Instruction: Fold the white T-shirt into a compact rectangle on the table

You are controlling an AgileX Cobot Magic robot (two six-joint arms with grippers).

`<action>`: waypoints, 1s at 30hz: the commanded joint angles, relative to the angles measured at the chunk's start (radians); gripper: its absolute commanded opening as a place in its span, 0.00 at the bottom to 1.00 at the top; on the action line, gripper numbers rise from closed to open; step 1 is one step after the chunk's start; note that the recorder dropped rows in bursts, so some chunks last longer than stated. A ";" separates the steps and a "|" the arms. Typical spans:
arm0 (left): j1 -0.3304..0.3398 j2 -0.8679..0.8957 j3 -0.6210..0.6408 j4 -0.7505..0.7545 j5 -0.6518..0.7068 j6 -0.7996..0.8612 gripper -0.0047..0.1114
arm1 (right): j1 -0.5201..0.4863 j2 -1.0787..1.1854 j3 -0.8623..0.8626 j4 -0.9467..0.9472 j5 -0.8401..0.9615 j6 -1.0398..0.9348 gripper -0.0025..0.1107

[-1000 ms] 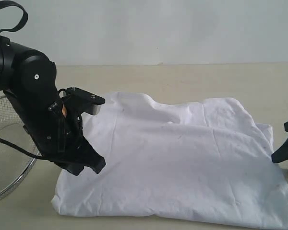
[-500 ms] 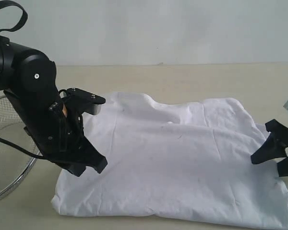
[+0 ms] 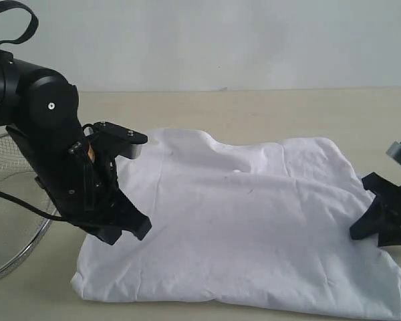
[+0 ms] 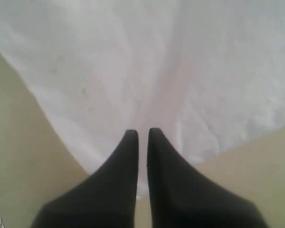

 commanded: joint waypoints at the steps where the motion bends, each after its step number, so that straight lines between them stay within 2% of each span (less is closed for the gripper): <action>1: -0.008 -0.008 -0.007 -0.017 -0.008 0.000 0.08 | 0.036 0.014 0.010 -0.029 -0.042 -0.016 0.24; 4: -0.008 -0.008 -0.007 -0.017 -0.008 0.000 0.08 | 0.047 0.014 0.010 -0.029 -0.054 -0.016 0.22; 6: -0.008 -0.008 -0.007 -0.017 -0.008 0.000 0.08 | 0.047 0.014 0.010 -0.016 -0.060 -0.016 0.13; 7: -0.008 -0.008 -0.007 -0.017 -0.008 0.000 0.08 | 0.047 0.012 0.010 -0.005 -0.060 -0.016 0.04; 8: -0.008 -0.008 -0.007 -0.015 -0.008 0.000 0.08 | 0.047 0.010 0.010 0.004 -0.060 -0.016 0.02; 18: -0.008 -0.029 -0.007 0.011 -0.004 0.000 0.08 | 0.046 -0.132 0.010 0.089 -0.035 -0.027 0.02; 22: -0.008 -0.094 -0.007 0.024 -0.004 0.000 0.08 | 0.047 -0.169 0.010 0.177 0.014 -0.067 0.02; 26: -0.008 -0.176 -0.007 0.106 0.011 -0.062 0.08 | 0.051 -0.196 0.010 0.221 0.046 -0.074 0.02; 30: -0.008 -0.273 -0.007 0.166 0.046 -0.099 0.08 | 0.109 -0.210 0.010 0.326 0.079 -0.124 0.02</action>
